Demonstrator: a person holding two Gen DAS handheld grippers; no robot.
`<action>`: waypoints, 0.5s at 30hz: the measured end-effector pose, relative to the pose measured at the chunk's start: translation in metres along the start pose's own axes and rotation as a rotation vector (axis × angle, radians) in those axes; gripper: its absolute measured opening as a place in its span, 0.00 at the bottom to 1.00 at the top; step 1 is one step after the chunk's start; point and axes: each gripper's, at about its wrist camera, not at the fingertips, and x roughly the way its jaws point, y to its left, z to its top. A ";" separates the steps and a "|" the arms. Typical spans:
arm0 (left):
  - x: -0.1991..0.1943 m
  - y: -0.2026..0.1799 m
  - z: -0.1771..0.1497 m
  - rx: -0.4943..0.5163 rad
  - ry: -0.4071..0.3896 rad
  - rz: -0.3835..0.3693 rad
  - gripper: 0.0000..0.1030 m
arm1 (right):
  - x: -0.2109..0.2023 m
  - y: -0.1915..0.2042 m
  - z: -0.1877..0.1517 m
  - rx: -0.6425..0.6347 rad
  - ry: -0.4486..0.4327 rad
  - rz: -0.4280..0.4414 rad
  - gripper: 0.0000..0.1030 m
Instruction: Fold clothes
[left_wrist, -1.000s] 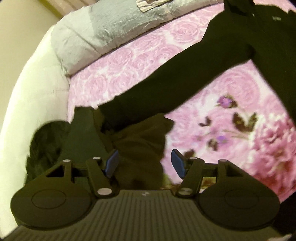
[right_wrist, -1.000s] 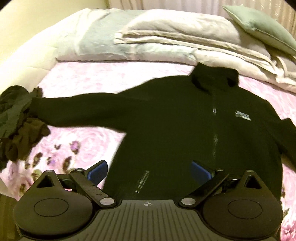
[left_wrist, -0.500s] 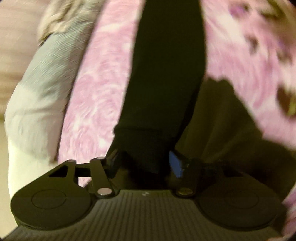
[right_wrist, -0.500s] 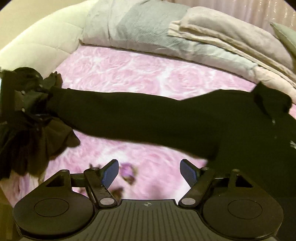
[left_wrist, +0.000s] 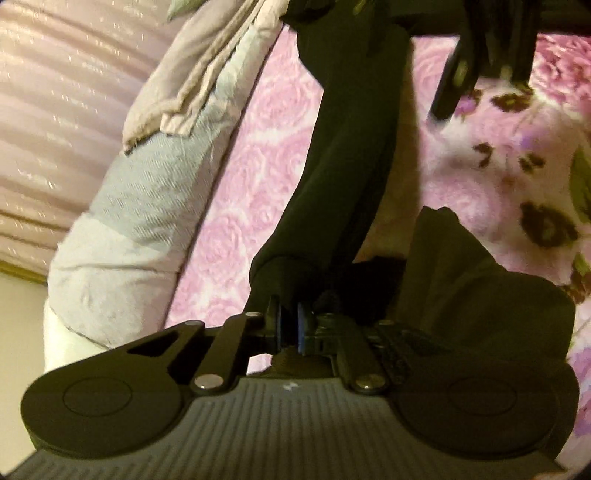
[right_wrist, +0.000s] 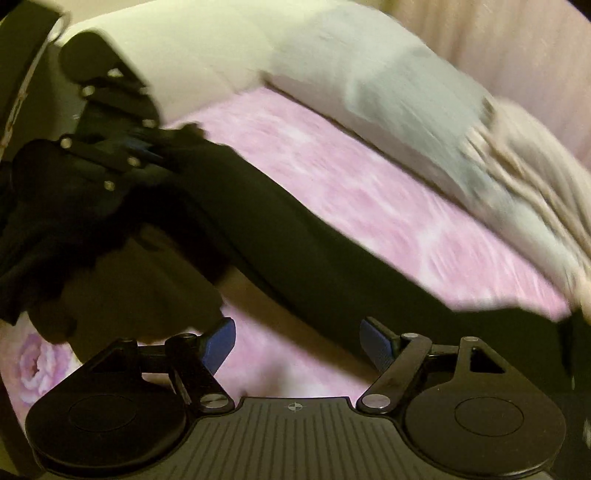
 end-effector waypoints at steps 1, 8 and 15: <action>-0.003 -0.002 0.000 0.014 -0.018 0.013 0.06 | 0.006 0.008 0.007 -0.043 -0.018 0.003 0.75; -0.011 -0.015 -0.005 0.070 -0.091 0.041 0.06 | 0.040 0.045 0.036 -0.302 -0.103 -0.012 0.75; -0.020 -0.006 -0.004 -0.047 -0.091 0.082 0.17 | 0.054 0.032 0.050 -0.218 -0.067 0.006 0.04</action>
